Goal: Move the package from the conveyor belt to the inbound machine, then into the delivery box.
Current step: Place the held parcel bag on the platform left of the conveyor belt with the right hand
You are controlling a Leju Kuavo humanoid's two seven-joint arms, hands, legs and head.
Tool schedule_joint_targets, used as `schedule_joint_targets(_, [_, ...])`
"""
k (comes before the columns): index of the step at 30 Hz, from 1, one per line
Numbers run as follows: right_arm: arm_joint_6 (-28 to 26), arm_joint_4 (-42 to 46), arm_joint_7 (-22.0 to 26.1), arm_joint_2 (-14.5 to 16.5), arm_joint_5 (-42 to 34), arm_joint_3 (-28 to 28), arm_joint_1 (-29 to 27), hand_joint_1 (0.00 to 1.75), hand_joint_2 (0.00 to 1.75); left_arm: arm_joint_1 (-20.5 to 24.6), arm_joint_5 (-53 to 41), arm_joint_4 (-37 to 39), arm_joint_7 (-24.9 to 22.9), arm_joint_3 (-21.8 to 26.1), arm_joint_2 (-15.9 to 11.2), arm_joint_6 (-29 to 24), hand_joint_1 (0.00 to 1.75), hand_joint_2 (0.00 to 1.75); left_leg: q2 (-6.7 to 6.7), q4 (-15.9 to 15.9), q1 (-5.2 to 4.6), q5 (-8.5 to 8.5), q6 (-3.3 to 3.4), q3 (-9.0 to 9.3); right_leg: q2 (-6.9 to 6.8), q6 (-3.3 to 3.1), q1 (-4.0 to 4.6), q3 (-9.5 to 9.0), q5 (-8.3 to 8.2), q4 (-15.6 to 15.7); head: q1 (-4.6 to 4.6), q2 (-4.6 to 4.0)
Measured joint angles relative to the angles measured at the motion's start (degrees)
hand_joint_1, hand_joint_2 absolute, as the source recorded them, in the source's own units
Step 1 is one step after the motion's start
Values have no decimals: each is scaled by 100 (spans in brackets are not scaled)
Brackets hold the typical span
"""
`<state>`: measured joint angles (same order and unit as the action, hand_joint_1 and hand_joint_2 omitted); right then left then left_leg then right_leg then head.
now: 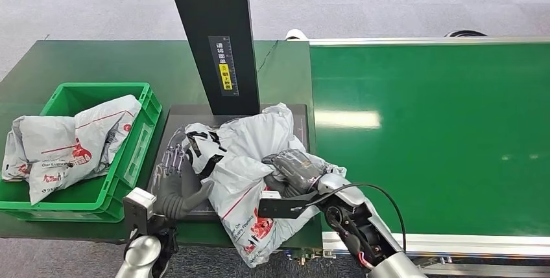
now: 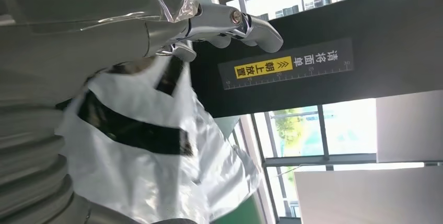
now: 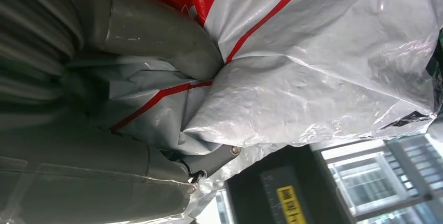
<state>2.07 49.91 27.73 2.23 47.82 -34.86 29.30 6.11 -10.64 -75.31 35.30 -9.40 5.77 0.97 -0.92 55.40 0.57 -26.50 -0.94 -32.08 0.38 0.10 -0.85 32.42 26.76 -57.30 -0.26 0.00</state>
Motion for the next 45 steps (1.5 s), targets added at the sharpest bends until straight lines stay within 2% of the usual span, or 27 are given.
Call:
schedule_joint_targets(7, [-53,-310,47,190,-168,-431,262,175,175,67,94,85,9,-59,-4,22,0,175,0,0,1,0,0,0,-1,0,1,1,0,0,0,0])
schedule_joint_targets(8, [-54,-335,48,210,-226,-464,273,169,175,82,115,99,9,-75,-7,23,0,175,0,0,1,0,0,0,-1,0,1,1,0,0,0,0])
schedule_joint_targets(9, [-61,-366,47,227,-293,-489,282,138,175,96,133,114,10,-92,-9,25,0,175,0,0,1,0,0,0,-1,0,1,1,0,0,0,0])
schedule_joint_targets(11, [-108,-463,57,266,-454,-513,302,51,175,127,176,154,10,-131,-10,53,0,175,0,0,0,0,0,0,-1,0,0,1,0,0,2,1])
schedule_joint_targets(12, [-155,-533,72,286,-539,-516,315,13,175,145,197,181,10,-151,-10,71,0,175,0,0,0,0,0,0,-1,0,0,1,0,0,2,1])
schedule_joint_targets(13, [-214,-609,87,308,-614,-518,328,0,175,165,213,208,10,-170,-10,90,0,175,0,0,0,0,0,0,-1,0,0,1,0,0,2,1])
schedule_joint_targets(17, [-377,-875,94,374,-829,-477,371,0,175,229,232,293,2,-249,-8,163,0,175,0,1,0,0,0,0,-1,0,0,1,0,0,0,0])
schedule_joint_targets(24, [-281,-1045,-1,391,-1120,-239,340,0,175,393,271,417,-29,-306,11,297,0,175,1,2,0,0,0,1,2,0,0,3,0,0,1,0])
schedule_joint_targets(29, [-331,-995,173,377,-1347,-18,138,0,175,412,275,476,-27,-311,20,303,0,175,1,2,0,0,0,0,2,0,0,4,0,0,1,0])
schedule_joint_targets(38, [-398,-81,677,146,-2242,646,-489,0,175,371,313,474,-9,-296,3,257,0,175,0,2,0,-1,0,-2,2,0,-1,3,0,0,0,0])
schedule_joint_targets(45, [-367,642,726,-32,-2584,1238,-818,0,175,294,171,412,-9,-285,-31,315,0,175,0,2,0,-1,0,-2,2,0,-1,4,0,0,0,0])
